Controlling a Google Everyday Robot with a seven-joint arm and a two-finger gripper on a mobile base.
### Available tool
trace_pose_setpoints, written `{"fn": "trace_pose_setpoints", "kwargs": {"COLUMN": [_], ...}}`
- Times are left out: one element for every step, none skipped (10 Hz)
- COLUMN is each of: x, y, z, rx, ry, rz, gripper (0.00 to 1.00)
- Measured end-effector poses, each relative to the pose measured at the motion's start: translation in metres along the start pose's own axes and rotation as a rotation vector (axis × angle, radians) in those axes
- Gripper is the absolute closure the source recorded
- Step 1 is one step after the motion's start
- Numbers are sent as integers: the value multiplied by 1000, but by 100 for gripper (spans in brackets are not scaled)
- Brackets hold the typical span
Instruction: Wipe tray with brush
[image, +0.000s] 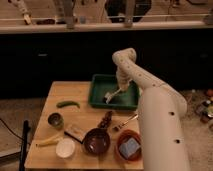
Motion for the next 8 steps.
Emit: {"fn": "trace_pose_setpoints", "kwargs": {"x": [6,8,11,12,16,19,23,24], "y": [1,1,0,-1,-1,-1,0,0], "z": [-2,-2,-5,-6,-7,-8,-9,-9], "rx": [-10,-21,-28,-32,-34,-36,-37,-37], "ry": [8,12,17,16,18,16,13,12], "rz": [31,59,85,104,122,143,158,164], "gripper": [100,100,100,100,100,100,100,100]}}
